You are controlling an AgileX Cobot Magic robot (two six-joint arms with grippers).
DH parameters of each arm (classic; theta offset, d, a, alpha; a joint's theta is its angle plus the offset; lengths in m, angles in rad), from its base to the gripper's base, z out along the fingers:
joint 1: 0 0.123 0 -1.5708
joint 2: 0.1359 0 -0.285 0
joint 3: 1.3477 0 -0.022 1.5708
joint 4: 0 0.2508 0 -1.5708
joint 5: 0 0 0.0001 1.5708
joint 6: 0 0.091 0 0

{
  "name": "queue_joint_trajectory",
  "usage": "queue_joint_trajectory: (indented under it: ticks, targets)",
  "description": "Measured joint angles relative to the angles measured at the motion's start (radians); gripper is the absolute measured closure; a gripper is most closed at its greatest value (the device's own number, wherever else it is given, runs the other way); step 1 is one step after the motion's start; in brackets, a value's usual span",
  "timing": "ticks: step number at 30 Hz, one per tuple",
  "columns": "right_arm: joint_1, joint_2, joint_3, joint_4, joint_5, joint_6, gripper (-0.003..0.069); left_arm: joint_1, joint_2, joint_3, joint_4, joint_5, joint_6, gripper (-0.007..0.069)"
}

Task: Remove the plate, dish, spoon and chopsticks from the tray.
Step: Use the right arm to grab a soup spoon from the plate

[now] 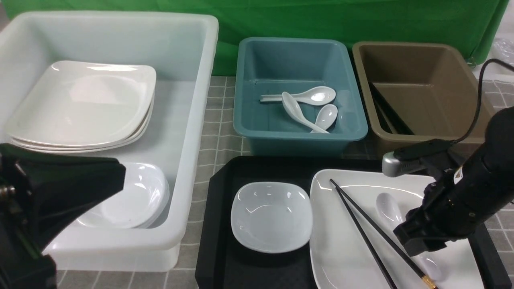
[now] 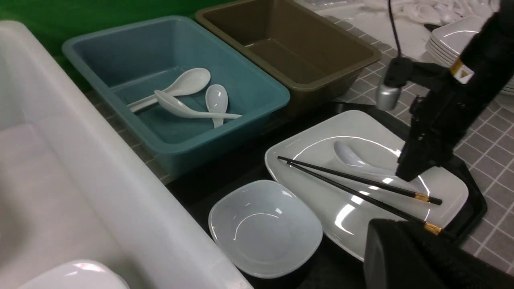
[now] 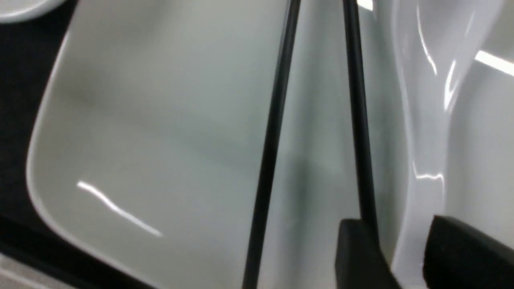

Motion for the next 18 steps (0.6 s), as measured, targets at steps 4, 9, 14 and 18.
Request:
queue_joint_trajectory:
  ticks: [4, 9, 14, 18]
  targets:
    - [-0.052, 0.063, -0.013, -0.003, -0.018, 0.0, 0.026, -0.002, -0.011, 0.0, 0.002, 0.015, 0.005, 0.0622]
    - [-0.066, 0.1, -0.013, -0.006, -0.037, -0.005, 0.0273, -0.003, -0.011, 0.0, 0.004, 0.016, 0.009, 0.0622]
    - [-0.066, 0.135, -0.014, -0.006, -0.048, -0.013, 0.0291, -0.003, -0.011, 0.0, 0.004, 0.016, 0.009, 0.0622]
    - [-0.066, 0.152, -0.018, -0.01, -0.049, -0.029, 0.0305, -0.003, -0.011, 0.0, 0.004, 0.017, 0.013, 0.0622]
